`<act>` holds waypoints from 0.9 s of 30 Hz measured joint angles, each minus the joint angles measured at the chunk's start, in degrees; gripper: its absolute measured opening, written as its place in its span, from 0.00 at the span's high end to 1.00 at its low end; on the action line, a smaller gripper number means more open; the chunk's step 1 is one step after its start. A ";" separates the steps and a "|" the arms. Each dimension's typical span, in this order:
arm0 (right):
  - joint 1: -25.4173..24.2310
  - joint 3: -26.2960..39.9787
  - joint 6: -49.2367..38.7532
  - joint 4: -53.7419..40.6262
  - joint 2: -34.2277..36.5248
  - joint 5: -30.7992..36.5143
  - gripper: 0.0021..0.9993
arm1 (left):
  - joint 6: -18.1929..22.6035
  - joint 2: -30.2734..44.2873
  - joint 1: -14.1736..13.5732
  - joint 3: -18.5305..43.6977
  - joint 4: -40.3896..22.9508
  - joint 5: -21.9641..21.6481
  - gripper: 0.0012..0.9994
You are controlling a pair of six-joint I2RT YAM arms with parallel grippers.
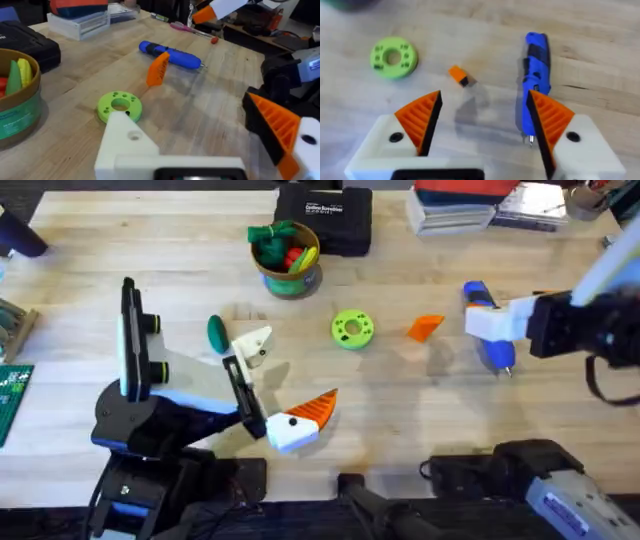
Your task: Pick up the gripper from the table and insert it into the empty holder that is missing its gripper. Then pick up a screw, insert it into the mounting hole, and use the screwdriver to tighten it. Finally, clean up the table by picking up the vegetable and placing it into the bucket.
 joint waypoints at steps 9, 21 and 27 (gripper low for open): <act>6.11 18.52 -12.07 -14.47 25.14 -0.62 0.01 | 1.37 0.00 0.00 0.00 -0.02 0.17 0.01; 7.79 19.13 -17.48 -13.07 40.73 -1.01 0.01 | 1.42 0.02 0.00 0.00 -0.02 0.17 0.01; 11.39 19.13 -20.62 -12.06 47.11 1.92 0.08 | 1.56 0.02 0.00 0.00 -0.02 0.17 0.01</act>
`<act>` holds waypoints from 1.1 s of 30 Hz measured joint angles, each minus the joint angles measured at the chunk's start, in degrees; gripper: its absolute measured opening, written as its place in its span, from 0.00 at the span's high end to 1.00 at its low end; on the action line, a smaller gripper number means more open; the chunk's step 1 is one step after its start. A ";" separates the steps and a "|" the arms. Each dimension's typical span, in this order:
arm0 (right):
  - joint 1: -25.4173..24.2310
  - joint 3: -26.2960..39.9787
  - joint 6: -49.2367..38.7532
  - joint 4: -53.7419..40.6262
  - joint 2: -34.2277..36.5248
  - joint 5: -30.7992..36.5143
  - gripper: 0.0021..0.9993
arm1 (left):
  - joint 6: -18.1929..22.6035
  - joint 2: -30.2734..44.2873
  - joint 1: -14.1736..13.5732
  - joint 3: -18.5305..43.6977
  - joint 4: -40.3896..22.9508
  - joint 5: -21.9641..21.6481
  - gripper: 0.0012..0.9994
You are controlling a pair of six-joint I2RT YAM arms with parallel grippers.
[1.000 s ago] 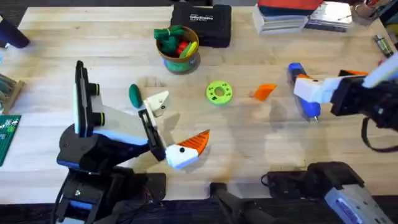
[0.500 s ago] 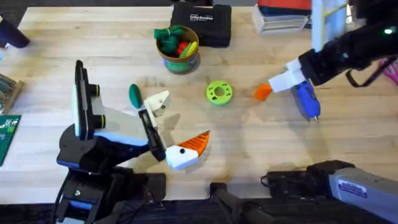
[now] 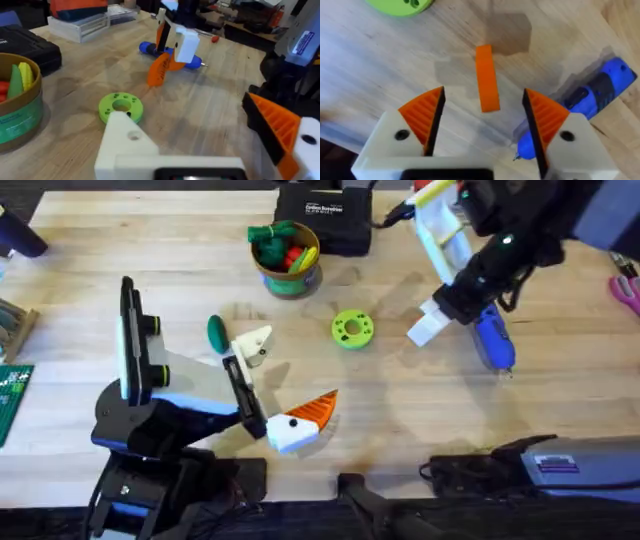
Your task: Pick up the gripper from the table and insert it into the empty holder that is missing its gripper. Then pick up a screw, insert it into the mounting hole, and use the screwdriver to tighten it. Finally, clean up the table by picking up the vegetable and placing it into the bucket.
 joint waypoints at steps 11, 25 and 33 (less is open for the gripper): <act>2.49 0.00 -1.13 1.55 3.71 3.36 0.34 | 0.02 -0.02 0.00 0.00 0.00 0.00 0.01; 2.49 0.07 -1.24 1.59 3.58 3.56 0.99 | 0.02 -0.02 0.00 0.00 0.00 0.00 0.01; 0.69 0.07 -0.40 -0.52 -9.98 -0.79 0.99 | 0.02 -0.01 0.00 -0.01 0.00 0.00 0.01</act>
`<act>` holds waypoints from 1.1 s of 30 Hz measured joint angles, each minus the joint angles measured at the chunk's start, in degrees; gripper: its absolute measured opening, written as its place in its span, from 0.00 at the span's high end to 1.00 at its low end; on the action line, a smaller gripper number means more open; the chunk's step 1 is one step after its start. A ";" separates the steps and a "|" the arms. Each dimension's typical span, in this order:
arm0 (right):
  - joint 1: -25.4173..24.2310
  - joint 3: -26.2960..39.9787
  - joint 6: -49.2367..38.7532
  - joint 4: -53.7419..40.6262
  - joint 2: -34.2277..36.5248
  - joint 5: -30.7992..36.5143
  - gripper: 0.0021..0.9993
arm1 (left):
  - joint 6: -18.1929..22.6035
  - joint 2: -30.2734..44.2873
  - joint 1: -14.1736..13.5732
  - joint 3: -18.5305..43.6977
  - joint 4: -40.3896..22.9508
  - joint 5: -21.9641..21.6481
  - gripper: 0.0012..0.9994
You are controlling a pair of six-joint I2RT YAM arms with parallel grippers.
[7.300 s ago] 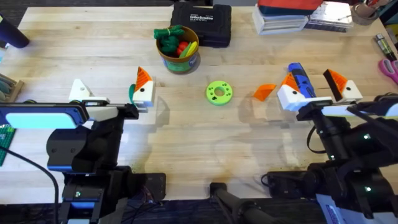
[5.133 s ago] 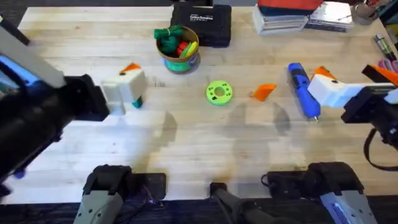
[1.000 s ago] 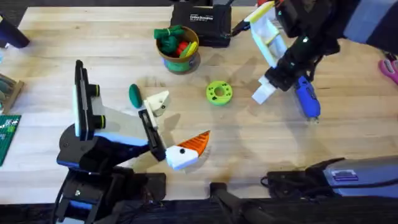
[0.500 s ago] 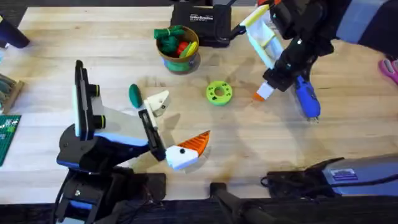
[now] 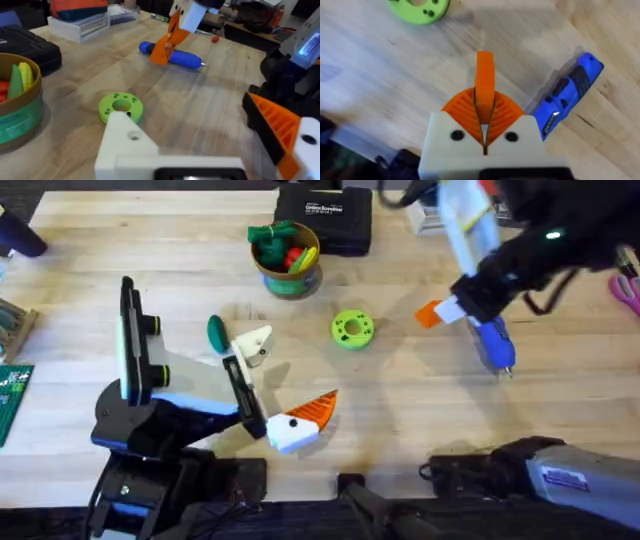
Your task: Pick up the gripper from the table and insert it into the empty holder that is missing its gripper. Then pick up a screw, insert it into the mounting hole, and use the screwdriver to tighten it. Finally, clean up the table by picking up the vegetable and placing it into the bucket.
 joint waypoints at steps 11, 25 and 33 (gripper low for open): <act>-19.67 -5.60 0.92 1.30 -8.11 -31.69 0.99 | 0.02 -0.01 0.00 0.01 0.00 0.00 0.01; -13.34 -20.65 15.00 19.79 -0.26 -65.58 0.99 | 0.02 -0.01 0.00 0.00 0.00 0.00 0.01; -3.78 -20.68 26.59 26.79 5.78 -71.58 0.99 | 0.02 0.00 0.00 0.01 0.00 0.00 0.01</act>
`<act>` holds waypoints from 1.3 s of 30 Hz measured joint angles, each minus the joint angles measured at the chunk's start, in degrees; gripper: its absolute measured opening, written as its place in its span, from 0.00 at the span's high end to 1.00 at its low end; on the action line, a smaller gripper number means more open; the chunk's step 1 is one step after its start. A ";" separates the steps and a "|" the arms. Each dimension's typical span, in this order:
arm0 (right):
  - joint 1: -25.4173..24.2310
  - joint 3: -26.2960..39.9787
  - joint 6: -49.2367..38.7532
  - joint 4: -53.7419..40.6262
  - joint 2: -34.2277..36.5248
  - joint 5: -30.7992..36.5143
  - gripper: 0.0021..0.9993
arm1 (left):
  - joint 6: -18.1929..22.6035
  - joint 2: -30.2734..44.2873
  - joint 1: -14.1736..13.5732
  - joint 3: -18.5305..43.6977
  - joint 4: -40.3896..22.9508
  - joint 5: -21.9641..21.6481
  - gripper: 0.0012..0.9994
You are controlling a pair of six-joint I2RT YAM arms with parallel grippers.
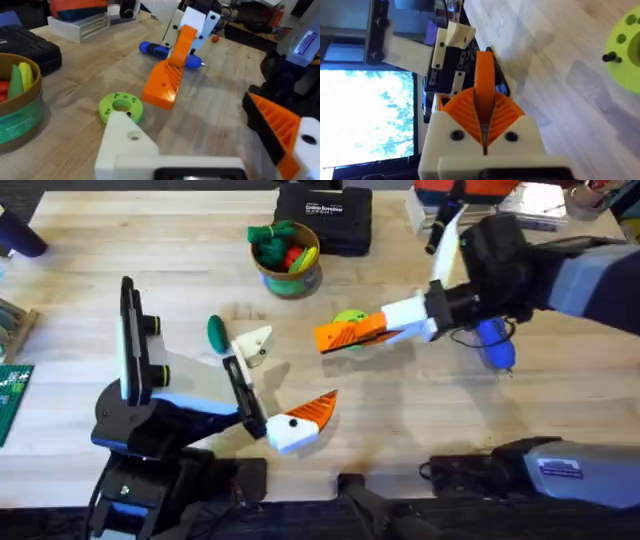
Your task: Pick up the gripper from the table and insert it into the empty holder that is missing its gripper. Then pick up a screw, insert it into the mounting hole, and use the screwdriver to tighten it. Finally, clean up the table by picking up the vegetable and placing it into the bucket.
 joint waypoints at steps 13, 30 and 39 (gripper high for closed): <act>8.97 -0.04 16.97 19.95 7.00 -7.48 0.99 | 0.00 0.01 0.00 0.00 0.00 0.00 0.01; 13.36 -0.12 31.05 34.38 11.61 -11.25 0.99 | 0.00 0.01 0.00 0.00 0.00 0.00 0.01; 14.85 -0.22 38.61 41.73 11.61 -9.16 0.99 | 0.20 -0.01 0.00 0.00 0.02 -0.53 0.01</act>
